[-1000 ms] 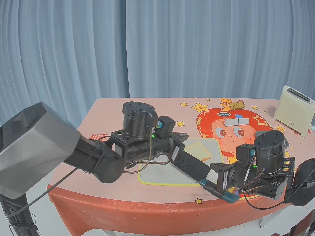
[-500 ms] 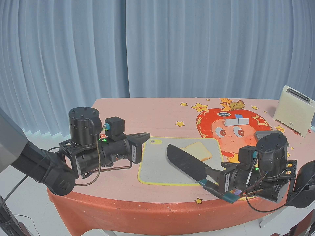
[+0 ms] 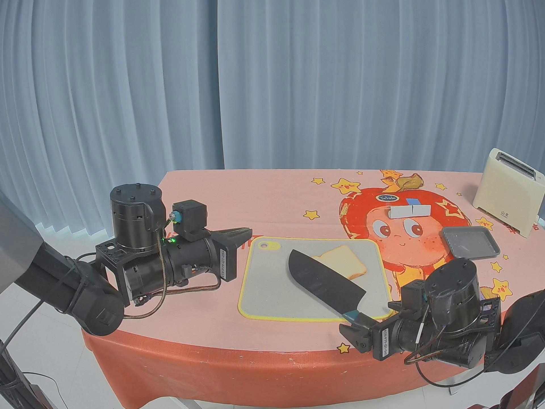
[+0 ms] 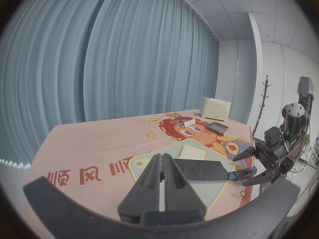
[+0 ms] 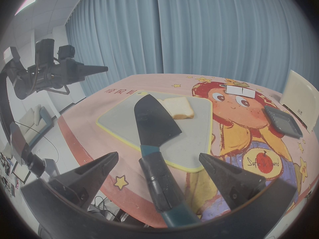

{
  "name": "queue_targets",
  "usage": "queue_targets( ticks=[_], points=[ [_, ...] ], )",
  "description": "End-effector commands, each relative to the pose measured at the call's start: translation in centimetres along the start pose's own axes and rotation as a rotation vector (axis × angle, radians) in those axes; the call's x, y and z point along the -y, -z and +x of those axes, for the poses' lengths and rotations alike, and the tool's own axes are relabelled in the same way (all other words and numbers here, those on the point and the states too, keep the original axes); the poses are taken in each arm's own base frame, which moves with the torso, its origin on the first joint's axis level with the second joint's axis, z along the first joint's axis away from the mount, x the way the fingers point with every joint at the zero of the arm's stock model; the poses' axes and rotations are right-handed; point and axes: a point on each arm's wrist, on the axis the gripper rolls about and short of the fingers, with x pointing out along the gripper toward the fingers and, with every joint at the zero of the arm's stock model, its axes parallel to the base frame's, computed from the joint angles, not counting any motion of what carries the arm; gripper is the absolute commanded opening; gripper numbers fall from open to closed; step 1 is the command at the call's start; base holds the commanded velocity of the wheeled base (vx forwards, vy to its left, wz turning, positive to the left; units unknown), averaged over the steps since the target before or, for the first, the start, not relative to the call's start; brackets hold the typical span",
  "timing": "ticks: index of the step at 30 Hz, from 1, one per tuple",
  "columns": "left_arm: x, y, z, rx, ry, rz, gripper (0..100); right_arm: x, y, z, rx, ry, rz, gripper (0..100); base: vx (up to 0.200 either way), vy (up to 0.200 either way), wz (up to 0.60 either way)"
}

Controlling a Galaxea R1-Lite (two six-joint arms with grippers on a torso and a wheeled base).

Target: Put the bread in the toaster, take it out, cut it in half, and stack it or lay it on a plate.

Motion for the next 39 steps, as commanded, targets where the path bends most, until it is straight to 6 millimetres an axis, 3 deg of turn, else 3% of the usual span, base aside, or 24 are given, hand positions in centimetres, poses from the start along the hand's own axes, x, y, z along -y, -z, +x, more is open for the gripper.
queue_targets(
  ticks=[1,9,10,22,30,37,39],
  points=[
    [0.0,0.2,0.1,-0.007,-0.001,0.000,0,-0.1,0.5,0.7,-0.027,0.011,-0.009,100,0.000,0.000,0.00],
    [0.0,0.1,0.1,-0.004,0.001,0.000,0,-0.4,1.1,1.2,-0.057,0.014,-0.025,100,0.000,0.000,0.00],
    [0.0,0.1,0.1,-0.004,0.001,0.000,0,-0.4,1.2,1.2,-0.061,0.015,-0.027,0,0.000,0.000,0.00],
    [-0.7,-0.8,0.0,0.032,-0.007,0.002,0,-0.6,0.9,1.0,-0.038,0.004,-0.023,0,0.000,0.000,0.00],
    [-0.6,-1.5,-0.1,0.057,-0.003,0.003,0,-1.0,-0.2,0.9,0.119,-0.054,0.019,0,0.000,0.000,0.00],
    [-0.2,-1.6,0.0,0.056,0.017,-0.006,0,-1.1,-0.7,0.6,0.165,-0.069,0.030,0,0.000,0.000,0.00],
    [0.7,-1.6,0.2,0.054,0.063,-0.070,0,-1.1,-0.9,0.6,0.172,-0.069,0.034,0,0.000,0.000,0.00]
  ],
)
